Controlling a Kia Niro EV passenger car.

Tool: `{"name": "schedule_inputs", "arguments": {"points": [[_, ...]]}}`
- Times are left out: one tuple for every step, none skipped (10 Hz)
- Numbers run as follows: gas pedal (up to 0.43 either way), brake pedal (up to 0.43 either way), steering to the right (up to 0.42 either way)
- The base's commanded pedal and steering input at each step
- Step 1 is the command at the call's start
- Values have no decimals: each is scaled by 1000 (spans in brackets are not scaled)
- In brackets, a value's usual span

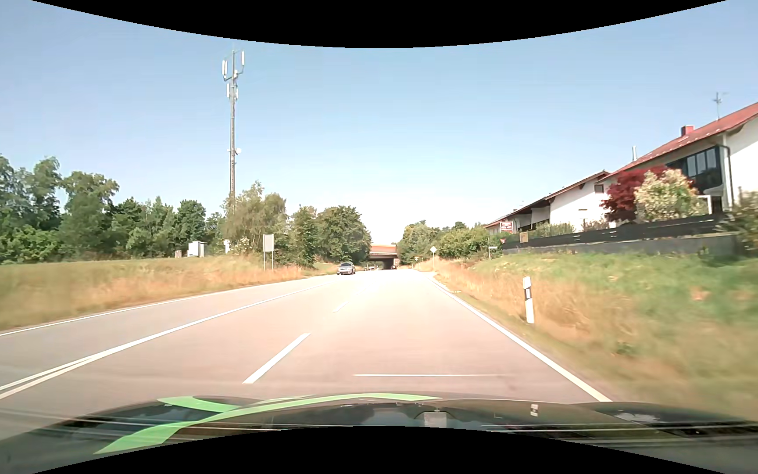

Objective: Follow the waypoints while adhering to traffic rules and regulations

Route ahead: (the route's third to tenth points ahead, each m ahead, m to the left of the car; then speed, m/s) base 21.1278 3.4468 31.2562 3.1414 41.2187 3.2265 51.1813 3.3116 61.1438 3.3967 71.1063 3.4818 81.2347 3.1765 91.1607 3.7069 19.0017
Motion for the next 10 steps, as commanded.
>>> {"name": "schedule_inputs", "arguments": {"points": [[197, 0, 0], [220, 0, 0], [228, 0, 0], [248, 0, 0], [248, 0, 0], [260, 0, -1], [260, 0, -2], [260, 0, -2], [260, 0, -3], [260, 0, -3]]}}
